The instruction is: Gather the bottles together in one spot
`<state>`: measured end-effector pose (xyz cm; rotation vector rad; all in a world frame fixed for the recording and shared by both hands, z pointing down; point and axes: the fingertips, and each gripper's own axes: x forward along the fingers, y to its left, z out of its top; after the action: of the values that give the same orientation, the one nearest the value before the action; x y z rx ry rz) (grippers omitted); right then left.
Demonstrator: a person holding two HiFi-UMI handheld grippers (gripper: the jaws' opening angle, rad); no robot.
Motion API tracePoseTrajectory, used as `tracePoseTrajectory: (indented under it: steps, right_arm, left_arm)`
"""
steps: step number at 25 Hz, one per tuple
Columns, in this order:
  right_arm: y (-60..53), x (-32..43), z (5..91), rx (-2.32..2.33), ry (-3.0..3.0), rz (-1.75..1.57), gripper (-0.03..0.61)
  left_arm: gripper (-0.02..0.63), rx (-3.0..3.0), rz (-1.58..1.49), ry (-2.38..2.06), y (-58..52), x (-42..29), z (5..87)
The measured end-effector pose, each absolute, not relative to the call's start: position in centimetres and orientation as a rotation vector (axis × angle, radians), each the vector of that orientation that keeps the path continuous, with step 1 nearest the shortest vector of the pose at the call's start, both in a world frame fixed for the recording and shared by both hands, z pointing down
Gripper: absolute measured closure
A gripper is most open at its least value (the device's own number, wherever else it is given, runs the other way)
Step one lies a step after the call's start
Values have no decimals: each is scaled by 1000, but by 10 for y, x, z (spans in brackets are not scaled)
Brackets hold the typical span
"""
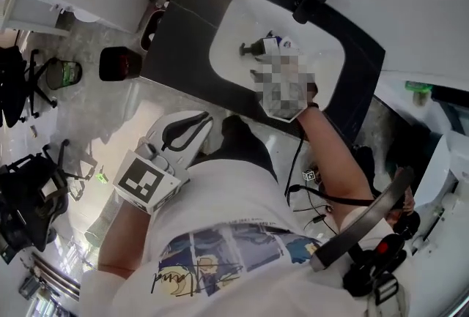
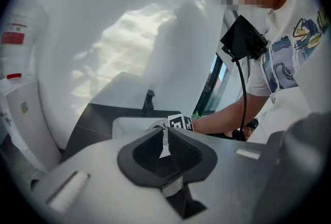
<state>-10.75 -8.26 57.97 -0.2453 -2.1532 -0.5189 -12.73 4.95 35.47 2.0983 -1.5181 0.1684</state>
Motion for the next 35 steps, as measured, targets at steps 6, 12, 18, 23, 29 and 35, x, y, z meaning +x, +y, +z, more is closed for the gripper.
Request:
tracePoseTrajectory:
  steps: [6,12,18,23,29,35]
  right_arm:
    - [-103,-124,649,-381,-2026,-564,422]
    - [-121,-141,696,-423,-1930,-582,420]
    - [-122,-147,726,-503,-1815,-648,420]
    - [-117,-147,740,-571,-1745,-693,461]
    - [-115,-146,727,-551,-1791,-675,482]
    - [-128,-143,683,-394,-2000,-532,497]
  left_arm:
    - [580,1941,189,-1610,44,-146,366]
    - [581,1859,184,-1645,44,-155,381]
    - [581,1806,173,-1678,42,-160,383]
    - [583,1785,178,-1678,40,-162,384]
    - [584,1803,189,-1658,32,-163,385]
    - [586,1892,232,-1542,14,-148,383]
